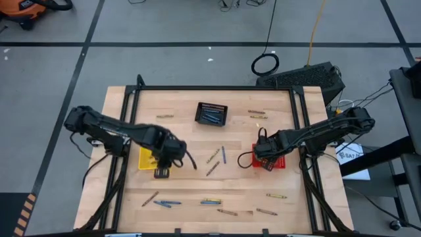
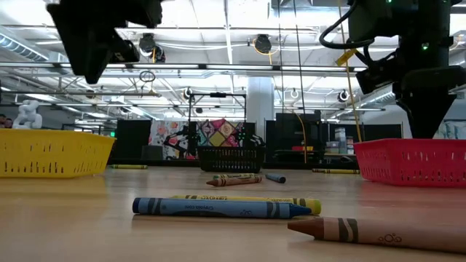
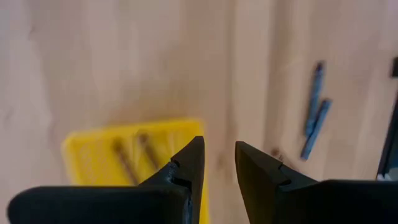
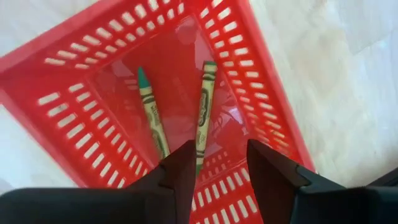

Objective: Sort crayons
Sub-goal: Put the blue crayon into the black bin

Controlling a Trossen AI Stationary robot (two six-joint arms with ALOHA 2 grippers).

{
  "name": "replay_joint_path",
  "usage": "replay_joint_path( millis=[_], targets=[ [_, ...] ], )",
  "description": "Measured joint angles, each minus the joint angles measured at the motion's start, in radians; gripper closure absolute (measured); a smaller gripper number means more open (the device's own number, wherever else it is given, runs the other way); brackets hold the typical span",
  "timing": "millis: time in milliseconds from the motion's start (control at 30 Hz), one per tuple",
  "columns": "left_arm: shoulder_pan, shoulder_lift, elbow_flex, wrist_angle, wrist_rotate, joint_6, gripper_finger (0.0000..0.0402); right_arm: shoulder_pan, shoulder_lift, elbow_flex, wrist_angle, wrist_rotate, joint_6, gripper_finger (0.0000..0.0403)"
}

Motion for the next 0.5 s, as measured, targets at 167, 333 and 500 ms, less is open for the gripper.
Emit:
replay_joint_path(
  millis=[167, 333, 500],
  targets=[
    [-0.107, 0.012, -0.041, 0.183, -0.005, -0.007, 0.0305, 0.000, 0.000, 0.000, 0.022, 0.058, 0.053, 0.0273],
    [-0.220, 0.037, -0.064, 0.260, -0.017, -0.071, 0.0305, 0.001, 0.000, 0.000, 0.035, 0.055, 0.089, 0.0273],
    [-0.295, 0.086, -0.108, 0.300, -0.049, -0.119, 0.0306, 0.002, 0.000, 0.000, 0.055, 0.055, 0.148, 0.0273]
  ],
)
